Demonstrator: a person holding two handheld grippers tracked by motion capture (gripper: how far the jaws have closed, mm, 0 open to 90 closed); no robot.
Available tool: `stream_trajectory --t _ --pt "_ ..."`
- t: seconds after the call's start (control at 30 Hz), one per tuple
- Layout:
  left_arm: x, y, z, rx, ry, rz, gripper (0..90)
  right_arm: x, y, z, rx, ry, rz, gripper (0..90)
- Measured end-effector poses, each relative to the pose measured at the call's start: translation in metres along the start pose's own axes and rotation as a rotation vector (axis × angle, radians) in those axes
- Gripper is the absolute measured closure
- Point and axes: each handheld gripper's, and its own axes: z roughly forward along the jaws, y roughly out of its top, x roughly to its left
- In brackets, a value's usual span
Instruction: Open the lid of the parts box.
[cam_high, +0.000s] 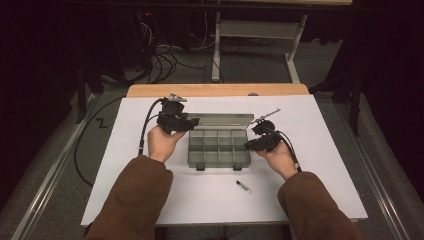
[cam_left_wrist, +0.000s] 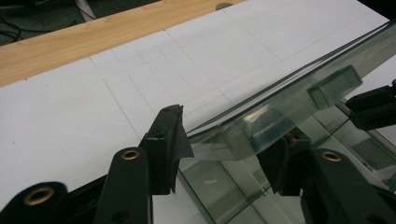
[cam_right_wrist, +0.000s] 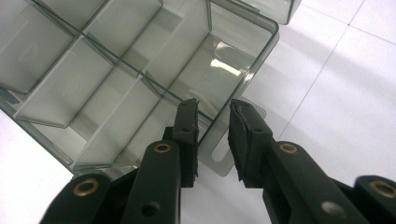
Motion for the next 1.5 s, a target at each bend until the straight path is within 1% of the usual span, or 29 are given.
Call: stream_trajectory --t 0.1,0.2,0.23,0.33,0.53,0.7,0.83,1.03,1.2,1.37,1.5 --pt "0.000 0.003 0.001 0.000 0.007 -0.001 53.5 0.002 0.000 0.000 0.003 -0.005 0.009 74.5" --pt "0.001 0.006 0.000 -0.006 0.006 -0.001 54.7 0.004 0.002 0.000 0.012 -0.016 0.003 74.5" --pt "0.001 0.006 0.000 -0.008 0.005 -0.005 55.5 0.003 0.002 0.000 0.011 -0.009 0.005 74.5" --pt "0.003 0.008 0.003 -0.012 0.008 -0.019 56.1 0.003 0.002 0.000 0.014 -0.012 0.007 74.5" --pt "0.004 0.009 0.006 -0.027 0.016 -0.026 57.3 0.003 0.002 0.000 0.015 -0.015 0.006 74.5" --pt "0.008 0.010 0.009 -0.030 0.006 -0.037 58.5 0.002 0.003 0.000 0.017 -0.007 0.004 74.5" --pt "0.012 0.010 0.014 -0.028 0.018 -0.055 60.2 0.002 0.003 0.000 0.021 -0.008 0.001 74.5" --pt "0.015 0.010 0.021 -0.031 0.037 -0.052 61.6 0.002 0.003 0.000 0.019 -0.008 0.001 74.5" --pt "0.017 0.008 0.029 -0.031 0.059 -0.039 64.3 0.002 0.002 0.000 0.017 -0.007 0.001 74.5" --pt "0.021 0.007 0.032 -0.024 0.068 -0.047 67.1 0.002 0.003 0.000 0.019 -0.004 -0.001 74.5" --pt "0.024 0.005 0.037 -0.017 0.082 -0.045 68.6 0.002 0.003 0.000 0.019 -0.006 -0.002 74.4"
